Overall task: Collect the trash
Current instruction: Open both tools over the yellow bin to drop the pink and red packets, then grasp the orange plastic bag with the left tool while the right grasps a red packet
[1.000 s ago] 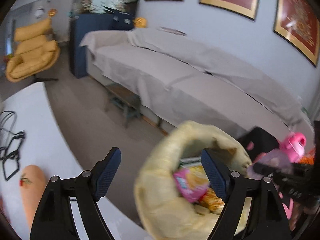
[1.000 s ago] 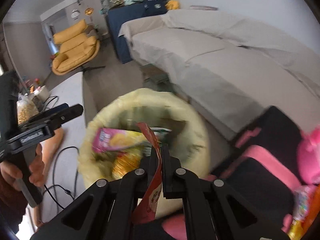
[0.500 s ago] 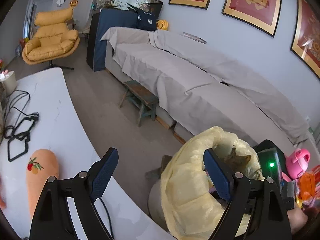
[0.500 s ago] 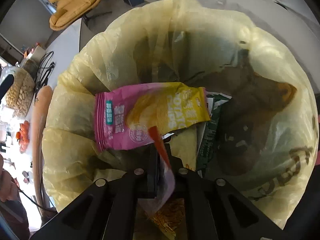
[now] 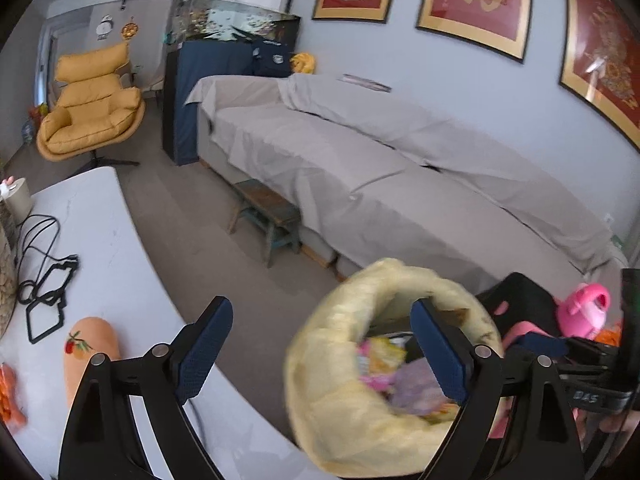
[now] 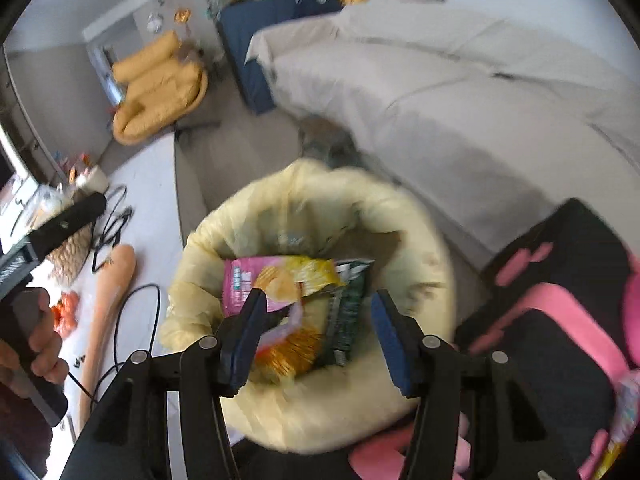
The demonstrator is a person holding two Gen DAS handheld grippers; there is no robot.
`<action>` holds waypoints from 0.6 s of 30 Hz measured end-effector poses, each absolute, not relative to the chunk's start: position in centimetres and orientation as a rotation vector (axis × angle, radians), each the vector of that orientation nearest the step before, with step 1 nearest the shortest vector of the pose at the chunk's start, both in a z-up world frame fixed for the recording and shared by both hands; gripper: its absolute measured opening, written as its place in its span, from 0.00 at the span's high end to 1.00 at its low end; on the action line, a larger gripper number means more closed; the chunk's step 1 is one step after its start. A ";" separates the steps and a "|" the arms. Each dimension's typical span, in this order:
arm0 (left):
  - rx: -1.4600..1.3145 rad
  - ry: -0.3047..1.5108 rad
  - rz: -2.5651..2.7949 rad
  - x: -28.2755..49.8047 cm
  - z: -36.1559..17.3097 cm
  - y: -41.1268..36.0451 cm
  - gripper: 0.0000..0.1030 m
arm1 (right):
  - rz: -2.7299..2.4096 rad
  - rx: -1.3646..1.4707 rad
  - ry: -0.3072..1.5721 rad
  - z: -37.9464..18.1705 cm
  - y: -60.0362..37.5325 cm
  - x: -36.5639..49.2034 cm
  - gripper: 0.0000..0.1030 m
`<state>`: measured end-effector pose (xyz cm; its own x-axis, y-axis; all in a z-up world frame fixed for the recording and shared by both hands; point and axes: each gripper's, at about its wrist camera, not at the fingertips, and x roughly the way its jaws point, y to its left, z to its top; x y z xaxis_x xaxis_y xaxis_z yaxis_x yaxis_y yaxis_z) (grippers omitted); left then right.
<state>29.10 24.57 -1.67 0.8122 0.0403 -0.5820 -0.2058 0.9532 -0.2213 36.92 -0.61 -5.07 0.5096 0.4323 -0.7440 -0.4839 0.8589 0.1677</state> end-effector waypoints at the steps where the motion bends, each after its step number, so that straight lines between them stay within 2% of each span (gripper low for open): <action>1: -0.277 0.611 0.121 29.1 -1.4 23.9 0.12 | 0.536 -0.060 0.854 -4.4 -1.7 36.4 0.42; 8: -0.222 0.603 -0.091 29.0 -0.5 14.6 0.09 | 0.320 -0.062 0.675 -0.5 -12.4 30.2 0.18; 11: -0.185 0.609 -0.186 29.1 -0.5 10.1 0.09 | 0.218 -0.087 0.634 0.2 -16.4 27.8 0.11; 16: -0.148 0.649 -0.327 29.5 -1.1 3.1 0.09 | 0.037 -0.129 0.612 0.0 -23.9 24.2 0.02; 18: -0.141 0.676 -0.401 29.6 -1.6 -0.1 0.09 | -0.027 -0.133 0.622 -0.5 -26.9 22.9 0.02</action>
<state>29.57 -0.05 -1.59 0.7069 -0.4049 -0.5799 0.3144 0.9143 -0.2552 22.91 -26.88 -0.51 0.8124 -0.0654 -0.5794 -0.0144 0.9911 -0.1321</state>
